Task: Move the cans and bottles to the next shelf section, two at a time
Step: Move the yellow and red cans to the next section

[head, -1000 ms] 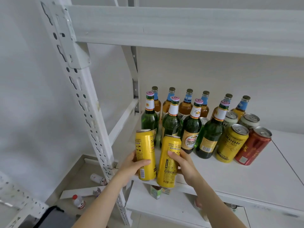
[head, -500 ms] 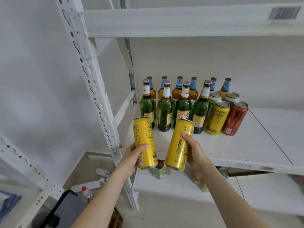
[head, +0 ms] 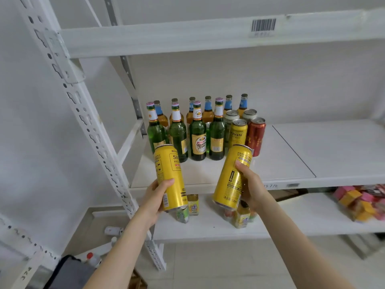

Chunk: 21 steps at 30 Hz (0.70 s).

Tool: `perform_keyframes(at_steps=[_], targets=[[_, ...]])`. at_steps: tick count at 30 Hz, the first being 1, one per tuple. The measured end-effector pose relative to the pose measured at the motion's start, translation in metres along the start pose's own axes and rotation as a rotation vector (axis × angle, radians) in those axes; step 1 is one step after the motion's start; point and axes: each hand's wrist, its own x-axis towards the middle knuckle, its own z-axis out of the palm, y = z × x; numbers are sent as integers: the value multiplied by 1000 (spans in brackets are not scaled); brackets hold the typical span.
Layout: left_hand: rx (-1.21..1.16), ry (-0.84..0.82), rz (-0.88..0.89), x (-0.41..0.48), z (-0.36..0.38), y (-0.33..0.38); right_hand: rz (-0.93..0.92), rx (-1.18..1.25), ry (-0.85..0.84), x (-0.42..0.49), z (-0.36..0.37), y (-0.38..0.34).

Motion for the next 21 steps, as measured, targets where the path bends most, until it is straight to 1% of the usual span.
perform_keyframes(at_steps=[7, 13, 21], targets=[[40, -43, 13, -3, 62, -4, -16, 17, 28, -9, -59, -24], [43, -55, 47, -15, 142, -9, -40, 7, 11, -25, -124, -59], [22, -73, 91, -37, 259, -23, -38, -86, 1, -48, -224, -102]])
